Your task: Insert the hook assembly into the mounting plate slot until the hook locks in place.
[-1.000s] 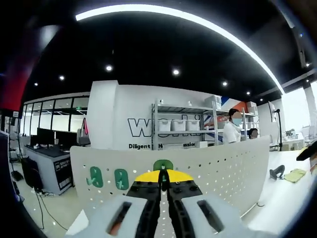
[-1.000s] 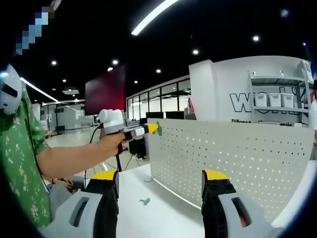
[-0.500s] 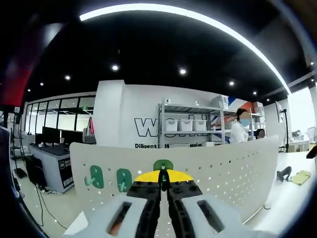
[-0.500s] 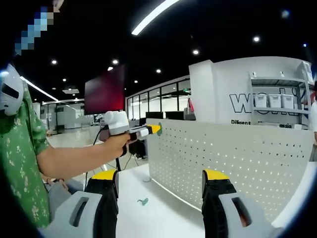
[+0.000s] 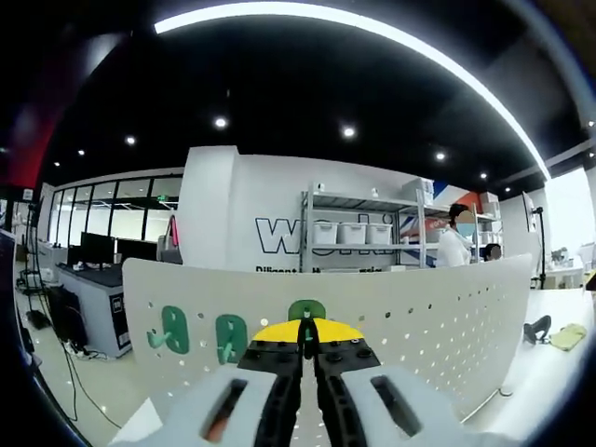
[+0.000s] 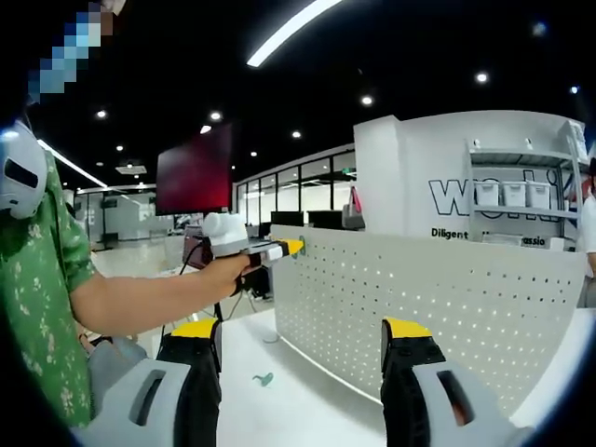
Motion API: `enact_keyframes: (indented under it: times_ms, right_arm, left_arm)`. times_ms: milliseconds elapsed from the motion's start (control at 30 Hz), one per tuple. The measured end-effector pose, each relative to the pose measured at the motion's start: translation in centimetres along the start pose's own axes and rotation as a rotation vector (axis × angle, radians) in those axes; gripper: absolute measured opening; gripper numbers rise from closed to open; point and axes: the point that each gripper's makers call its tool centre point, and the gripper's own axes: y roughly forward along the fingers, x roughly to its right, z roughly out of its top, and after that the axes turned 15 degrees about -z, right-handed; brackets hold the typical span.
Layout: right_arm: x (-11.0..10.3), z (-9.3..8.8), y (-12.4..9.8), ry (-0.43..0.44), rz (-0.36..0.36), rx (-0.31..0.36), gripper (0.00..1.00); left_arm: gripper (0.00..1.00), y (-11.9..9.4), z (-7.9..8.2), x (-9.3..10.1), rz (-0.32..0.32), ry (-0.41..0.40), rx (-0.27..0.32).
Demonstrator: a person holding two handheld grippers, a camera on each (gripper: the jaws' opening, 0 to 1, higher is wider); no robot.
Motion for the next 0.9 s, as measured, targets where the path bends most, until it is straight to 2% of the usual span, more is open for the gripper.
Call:
enact_keyframes:
  times_ms: [900]
  right_arm:
    - [0.32, 0.23, 0.05, -0.007, -0.005, -0.001, 0.71]
  left_arm:
    - [0.03, 0.37, -0.29, -0.41, 0.012, 0.021, -0.012]
